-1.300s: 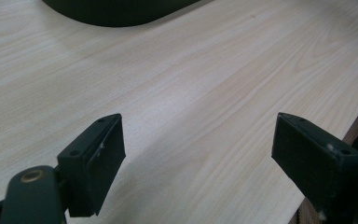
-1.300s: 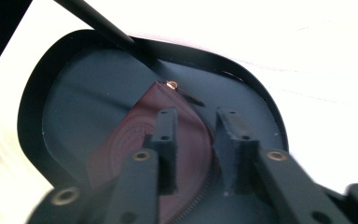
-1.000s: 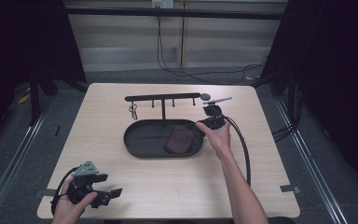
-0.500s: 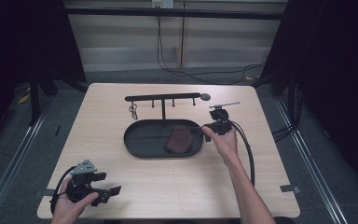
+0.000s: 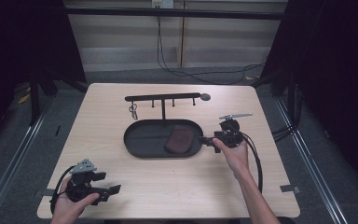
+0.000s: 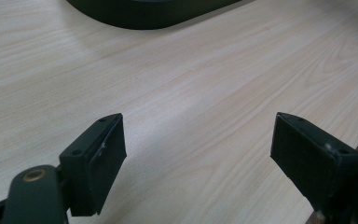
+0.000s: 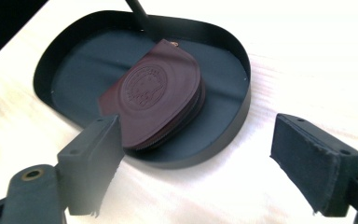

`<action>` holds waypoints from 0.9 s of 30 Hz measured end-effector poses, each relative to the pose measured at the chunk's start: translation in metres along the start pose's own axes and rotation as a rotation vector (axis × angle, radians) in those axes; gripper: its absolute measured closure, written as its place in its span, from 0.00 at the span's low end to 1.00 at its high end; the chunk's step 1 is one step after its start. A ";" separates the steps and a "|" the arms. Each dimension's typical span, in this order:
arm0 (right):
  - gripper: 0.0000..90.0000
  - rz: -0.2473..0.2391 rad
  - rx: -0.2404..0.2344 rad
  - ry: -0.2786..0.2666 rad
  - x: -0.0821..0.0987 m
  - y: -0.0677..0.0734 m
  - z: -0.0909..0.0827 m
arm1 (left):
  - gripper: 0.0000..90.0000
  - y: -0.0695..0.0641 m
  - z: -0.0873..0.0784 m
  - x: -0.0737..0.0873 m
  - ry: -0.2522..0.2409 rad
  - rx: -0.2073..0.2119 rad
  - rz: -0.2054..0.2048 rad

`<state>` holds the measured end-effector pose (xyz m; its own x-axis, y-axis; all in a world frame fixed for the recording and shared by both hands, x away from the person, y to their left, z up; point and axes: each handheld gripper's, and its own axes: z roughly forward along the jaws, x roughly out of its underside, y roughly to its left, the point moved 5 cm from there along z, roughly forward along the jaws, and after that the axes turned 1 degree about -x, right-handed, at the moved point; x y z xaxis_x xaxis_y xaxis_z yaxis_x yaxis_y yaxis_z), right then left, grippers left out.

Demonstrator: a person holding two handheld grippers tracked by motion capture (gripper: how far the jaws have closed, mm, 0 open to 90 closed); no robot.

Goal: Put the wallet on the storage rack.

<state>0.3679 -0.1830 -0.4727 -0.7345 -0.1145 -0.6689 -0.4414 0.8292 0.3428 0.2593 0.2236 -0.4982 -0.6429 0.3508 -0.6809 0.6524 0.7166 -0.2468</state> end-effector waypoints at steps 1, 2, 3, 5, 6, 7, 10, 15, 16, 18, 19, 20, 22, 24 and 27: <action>0.18 -0.003 0.001 -0.001 0.002 0.000 -0.003 | 0.20 0.001 0.000 0.000 0.000 -0.001 0.000; 0.18 -0.002 0.000 -0.004 0.004 0.000 -0.006 | 0.20 0.001 -0.001 0.000 0.000 -0.004 -0.001; 0.18 -0.004 0.005 -0.011 0.009 0.000 -0.013 | 0.20 0.001 -0.001 0.000 -0.001 -0.001 -0.004; 0.18 -0.003 0.008 -0.018 0.011 0.000 -0.017 | 0.20 0.001 0.000 -0.001 -0.002 0.003 -0.006; 0.18 -0.006 0.021 -0.014 0.017 -0.001 -0.022 | 0.20 0.001 0.000 -0.001 -0.001 0.007 -0.007; 0.18 -0.006 0.026 -0.010 0.020 -0.001 -0.024 | 0.20 0.000 0.000 0.000 0.001 0.008 -0.008; 0.18 -0.014 0.030 -0.011 0.025 -0.003 -0.028 | 0.20 0.001 -0.001 0.000 -0.001 0.003 -0.009; 0.19 -0.018 0.050 -0.017 0.044 -0.004 -0.039 | 0.20 0.002 -0.005 -0.002 -0.020 0.002 -0.015; 0.19 -0.021 0.055 -0.013 0.048 -0.004 -0.040 | 0.20 0.003 -0.005 -0.001 -0.018 0.001 -0.015; 0.19 -0.016 0.056 -0.019 0.058 -0.006 -0.046 | 0.20 0.003 -0.005 -0.001 -0.018 -0.006 -0.021; 0.19 -0.016 0.056 -0.019 0.058 -0.006 -0.046 | 0.20 0.003 -0.005 -0.001 -0.018 -0.006 -0.021; 0.19 -0.015 0.056 -0.024 0.060 -0.006 -0.048 | 0.20 0.003 -0.005 0.000 -0.014 -0.007 -0.019; 0.19 -0.007 0.062 -0.033 0.066 -0.007 -0.057 | 0.20 0.002 -0.005 0.000 -0.010 -0.006 -0.017; 0.19 -0.013 0.063 -0.039 0.067 -0.008 -0.060 | 0.20 0.003 -0.005 -0.001 -0.011 -0.007 -0.015; 0.19 -0.009 0.076 -0.034 0.074 -0.009 -0.067 | 0.20 0.001 -0.003 0.000 -0.016 -0.008 -0.025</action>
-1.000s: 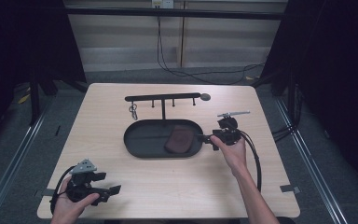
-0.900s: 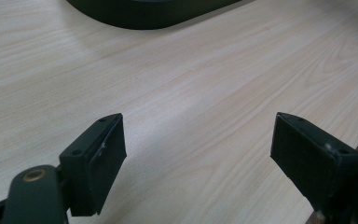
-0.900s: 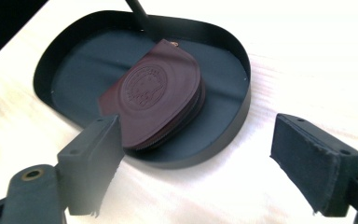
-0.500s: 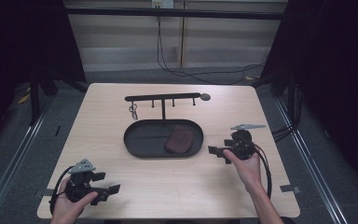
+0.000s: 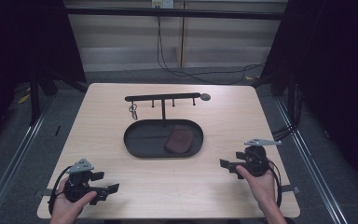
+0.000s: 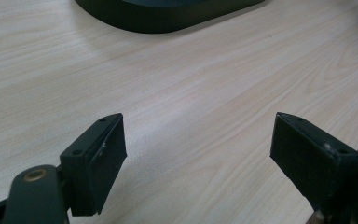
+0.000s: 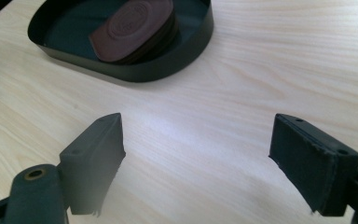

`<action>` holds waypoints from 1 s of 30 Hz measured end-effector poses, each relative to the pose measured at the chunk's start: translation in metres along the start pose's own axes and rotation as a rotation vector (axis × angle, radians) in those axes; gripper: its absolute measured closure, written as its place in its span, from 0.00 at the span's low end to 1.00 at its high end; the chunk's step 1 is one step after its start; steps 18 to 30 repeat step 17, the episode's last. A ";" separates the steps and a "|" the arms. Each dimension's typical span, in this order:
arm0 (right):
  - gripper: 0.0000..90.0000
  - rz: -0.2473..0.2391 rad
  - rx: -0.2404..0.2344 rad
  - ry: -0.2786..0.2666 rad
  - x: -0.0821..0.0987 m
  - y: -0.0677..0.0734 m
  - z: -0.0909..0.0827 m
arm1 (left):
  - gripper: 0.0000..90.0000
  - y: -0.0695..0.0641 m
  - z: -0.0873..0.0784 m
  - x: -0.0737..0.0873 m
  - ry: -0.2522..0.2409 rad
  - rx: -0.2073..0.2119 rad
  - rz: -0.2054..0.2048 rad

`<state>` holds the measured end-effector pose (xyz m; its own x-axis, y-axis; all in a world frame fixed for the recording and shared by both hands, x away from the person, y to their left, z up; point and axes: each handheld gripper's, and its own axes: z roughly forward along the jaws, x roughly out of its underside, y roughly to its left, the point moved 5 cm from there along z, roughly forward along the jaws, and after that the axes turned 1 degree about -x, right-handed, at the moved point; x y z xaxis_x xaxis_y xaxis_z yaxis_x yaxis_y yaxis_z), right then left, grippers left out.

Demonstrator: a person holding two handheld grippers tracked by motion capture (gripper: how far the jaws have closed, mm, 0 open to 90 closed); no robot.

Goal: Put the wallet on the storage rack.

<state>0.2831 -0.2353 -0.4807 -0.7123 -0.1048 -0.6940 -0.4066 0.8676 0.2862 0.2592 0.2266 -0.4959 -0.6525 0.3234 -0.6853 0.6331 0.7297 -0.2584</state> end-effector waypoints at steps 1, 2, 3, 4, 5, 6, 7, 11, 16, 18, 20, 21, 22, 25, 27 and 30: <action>0.19 -0.001 0.005 0.004 0.003 -0.001 -0.002 | 0.20 0.000 0.000 0.000 0.000 -0.001 0.004; 0.19 0.000 0.009 0.006 0.005 -0.002 -0.003 | 0.20 0.000 0.000 0.000 0.001 0.000 0.002; 0.19 -0.002 0.011 0.006 0.008 -0.004 -0.004 | 0.20 -0.001 0.000 0.000 0.001 0.001 0.004; 0.19 0.003 0.015 0.010 0.011 -0.005 -0.006 | 0.20 -0.001 0.000 0.000 0.003 0.002 0.006; 0.19 0.003 0.018 0.011 0.013 -0.006 -0.007 | 0.20 -0.001 0.001 0.000 0.002 0.001 0.006; 0.19 0.008 0.025 0.012 0.016 -0.006 -0.008 | 0.20 -0.002 0.001 0.001 0.002 0.003 0.003; 0.19 0.007 0.025 0.015 0.020 -0.008 -0.009 | 0.20 -0.002 0.001 0.001 0.002 0.003 0.005; 0.19 0.017 0.047 0.012 0.029 -0.013 -0.014 | 0.20 -0.003 0.002 0.001 0.011 0.005 0.010; 0.19 0.040 0.089 0.030 0.042 -0.029 -0.013 | 0.20 -0.004 0.004 0.000 0.015 0.007 0.015; 0.20 0.048 0.102 0.043 0.044 -0.030 -0.012 | 0.20 -0.003 0.003 0.000 0.012 0.007 0.017; 0.20 0.048 0.102 0.043 0.044 -0.030 -0.012 | 0.20 -0.003 0.003 0.000 0.012 0.007 0.017; 0.20 0.048 0.102 0.043 0.044 -0.030 -0.012 | 0.20 -0.003 0.003 0.000 0.012 0.007 0.017; 0.20 0.048 0.102 0.043 0.044 -0.030 -0.012 | 0.20 -0.003 0.003 0.000 0.012 0.007 0.017; 0.20 0.048 0.102 0.043 0.044 -0.030 -0.012 | 0.20 -0.003 0.003 0.000 0.012 0.007 0.017; 0.20 0.048 0.102 0.043 0.044 -0.030 -0.012 | 0.20 -0.003 0.003 0.000 0.012 0.007 0.017; 0.20 0.048 0.102 0.043 0.044 -0.030 -0.012 | 0.20 -0.003 0.003 0.000 0.012 0.007 0.017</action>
